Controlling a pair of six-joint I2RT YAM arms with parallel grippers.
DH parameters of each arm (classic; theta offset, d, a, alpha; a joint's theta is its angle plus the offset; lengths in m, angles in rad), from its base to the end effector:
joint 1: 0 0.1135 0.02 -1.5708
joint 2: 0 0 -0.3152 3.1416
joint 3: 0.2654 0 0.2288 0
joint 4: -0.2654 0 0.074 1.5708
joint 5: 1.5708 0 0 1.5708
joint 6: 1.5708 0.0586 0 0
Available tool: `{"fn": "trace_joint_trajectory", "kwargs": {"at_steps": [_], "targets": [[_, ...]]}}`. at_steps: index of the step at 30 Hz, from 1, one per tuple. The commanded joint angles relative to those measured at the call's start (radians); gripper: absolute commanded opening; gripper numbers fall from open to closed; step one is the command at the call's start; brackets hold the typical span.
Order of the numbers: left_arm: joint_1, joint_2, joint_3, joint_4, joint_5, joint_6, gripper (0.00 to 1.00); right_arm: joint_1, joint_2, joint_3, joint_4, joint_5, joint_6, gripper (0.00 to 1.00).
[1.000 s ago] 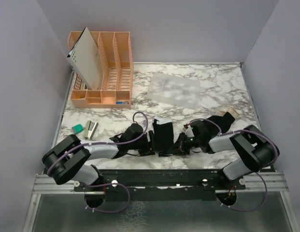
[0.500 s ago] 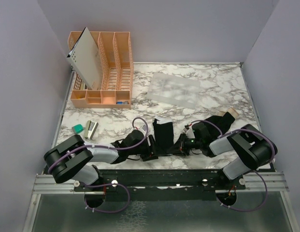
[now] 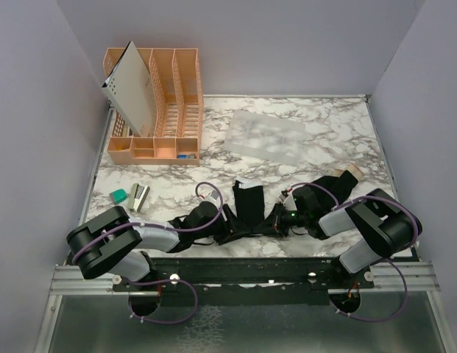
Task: Roll the underwear
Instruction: Roll the underwear to the center of the board.
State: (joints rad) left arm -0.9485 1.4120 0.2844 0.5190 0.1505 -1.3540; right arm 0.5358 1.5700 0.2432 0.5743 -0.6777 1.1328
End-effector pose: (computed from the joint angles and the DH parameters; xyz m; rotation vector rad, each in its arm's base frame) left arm 0.1254 -0.1898 0.1756 -0.4188 2.5403 -1.3055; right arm 0.1693 0.1432 0.1472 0.3958 2.6761 1.4921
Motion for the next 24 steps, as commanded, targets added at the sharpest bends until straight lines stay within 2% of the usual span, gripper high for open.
{"fn": "trace_joint_trajectory", "kwargs": {"at_steps": [1, 6, 8, 13, 18, 22, 24], "targets": [[0.004, 0.047, -0.037, -0.186, -0.196, 0.036, 0.61, 0.004, 0.03, -0.031, -0.137, 0.069, 0.025, 0.0], [0.004, 0.072, -0.036, -0.192, -0.206, 0.039, 0.6, 0.005, 0.023, -0.028, -0.14, 0.067, 0.025, 0.0], [0.003, 0.095, -0.023, -0.192, -0.194, 0.05, 0.57, 0.006, 0.022, -0.028, -0.14, 0.069, 0.028, 0.0], [-0.001, 0.142, 0.01, -0.192, -0.172, 0.072, 0.43, 0.005, 0.016, -0.027, -0.138, 0.066, 0.033, 0.0], [-0.004, 0.145, 0.012, -0.192, -0.173, 0.075, 0.2, 0.005, 0.014, -0.025, -0.139, 0.064, 0.029, 0.0], [-0.005, 0.128, 0.01, -0.195, -0.175, 0.08, 0.16, 0.005, -0.009, -0.023, -0.151, 0.076, 0.019, 0.02], [-0.004, 0.119, 0.013, -0.203, -0.174, 0.093, 0.1, 0.006, -0.025, -0.016, -0.149, 0.073, -0.002, 0.08]]}}
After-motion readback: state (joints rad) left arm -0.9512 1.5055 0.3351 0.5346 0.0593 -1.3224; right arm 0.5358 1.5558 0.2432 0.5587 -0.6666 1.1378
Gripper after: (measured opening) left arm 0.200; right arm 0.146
